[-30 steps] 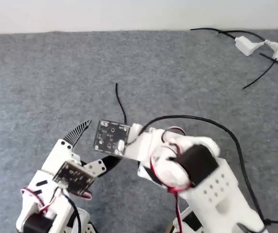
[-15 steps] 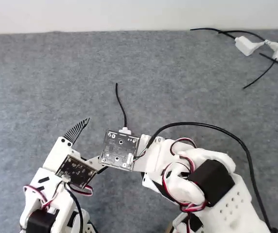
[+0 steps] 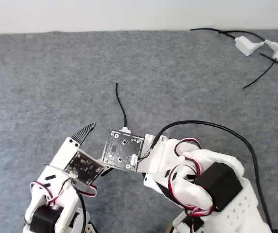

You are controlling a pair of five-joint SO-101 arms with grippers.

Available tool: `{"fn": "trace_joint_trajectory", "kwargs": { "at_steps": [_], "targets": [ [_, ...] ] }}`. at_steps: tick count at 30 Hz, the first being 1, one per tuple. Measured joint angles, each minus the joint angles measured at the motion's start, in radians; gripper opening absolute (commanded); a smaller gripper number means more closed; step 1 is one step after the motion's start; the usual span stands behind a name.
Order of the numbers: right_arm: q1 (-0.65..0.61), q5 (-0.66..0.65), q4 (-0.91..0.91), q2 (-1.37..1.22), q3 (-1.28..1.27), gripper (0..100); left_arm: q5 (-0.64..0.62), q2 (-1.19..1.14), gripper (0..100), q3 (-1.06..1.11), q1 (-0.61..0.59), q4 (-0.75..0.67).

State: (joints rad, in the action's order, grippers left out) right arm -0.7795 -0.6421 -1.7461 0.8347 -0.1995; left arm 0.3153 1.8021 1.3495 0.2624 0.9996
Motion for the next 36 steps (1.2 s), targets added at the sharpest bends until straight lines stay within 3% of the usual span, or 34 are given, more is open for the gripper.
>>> {"fn": "trace_joint_trajectory", "kwargs": {
  "at_steps": [13,19,26,31,36],
  "targets": [
    [-0.005,0.0,-0.003,0.0,0.0,0.9,0.0,0.0,37,0.021,-0.026,0.0],
    [-0.005,0.0,-0.003,-0.089,0.026,0.8,-0.002,0.0,37,0.021,-0.344,-0.023],
    [0.017,-0.037,-0.009,-0.377,0.219,0.8,-0.003,0.0,37,0.021,-0.704,0.005],
    [0.025,-0.08,-0.011,-0.624,0.322,0.8,-0.003,0.0,37,0.021,-0.816,0.043],
    [0.023,-0.124,-0.011,-0.769,0.368,0.8,-0.003,0.0,37,0.021,-0.847,0.107]
  ]
}}
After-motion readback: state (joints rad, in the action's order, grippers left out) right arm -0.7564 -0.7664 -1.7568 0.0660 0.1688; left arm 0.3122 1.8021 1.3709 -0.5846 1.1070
